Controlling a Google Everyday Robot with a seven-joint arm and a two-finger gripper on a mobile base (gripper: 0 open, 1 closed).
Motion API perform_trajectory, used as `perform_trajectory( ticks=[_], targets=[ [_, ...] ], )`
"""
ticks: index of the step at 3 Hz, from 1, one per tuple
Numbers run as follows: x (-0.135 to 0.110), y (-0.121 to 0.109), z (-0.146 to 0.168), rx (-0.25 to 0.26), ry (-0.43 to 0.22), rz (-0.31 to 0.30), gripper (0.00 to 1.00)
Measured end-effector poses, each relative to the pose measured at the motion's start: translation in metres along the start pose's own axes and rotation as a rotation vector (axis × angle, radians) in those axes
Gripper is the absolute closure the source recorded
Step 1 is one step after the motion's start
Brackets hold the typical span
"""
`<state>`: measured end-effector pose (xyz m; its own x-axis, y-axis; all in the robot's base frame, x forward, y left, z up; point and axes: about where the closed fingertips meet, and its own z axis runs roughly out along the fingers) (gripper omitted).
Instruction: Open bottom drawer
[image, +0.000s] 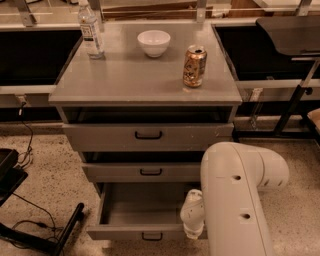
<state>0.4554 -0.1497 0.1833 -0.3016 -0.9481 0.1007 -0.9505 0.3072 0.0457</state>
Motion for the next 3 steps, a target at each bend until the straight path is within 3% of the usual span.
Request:
perform_trajectory(
  ticks=[1,2,3],
  targets=[
    [0.0,0.0,-0.001,0.0,0.0,0.0,1.0],
    [0.015,0.024,-0.003,-0.057,0.028,-0.004,1.0],
    [0.015,0.022,-0.003,-0.057,0.028,-0.004,1.0]
  ],
)
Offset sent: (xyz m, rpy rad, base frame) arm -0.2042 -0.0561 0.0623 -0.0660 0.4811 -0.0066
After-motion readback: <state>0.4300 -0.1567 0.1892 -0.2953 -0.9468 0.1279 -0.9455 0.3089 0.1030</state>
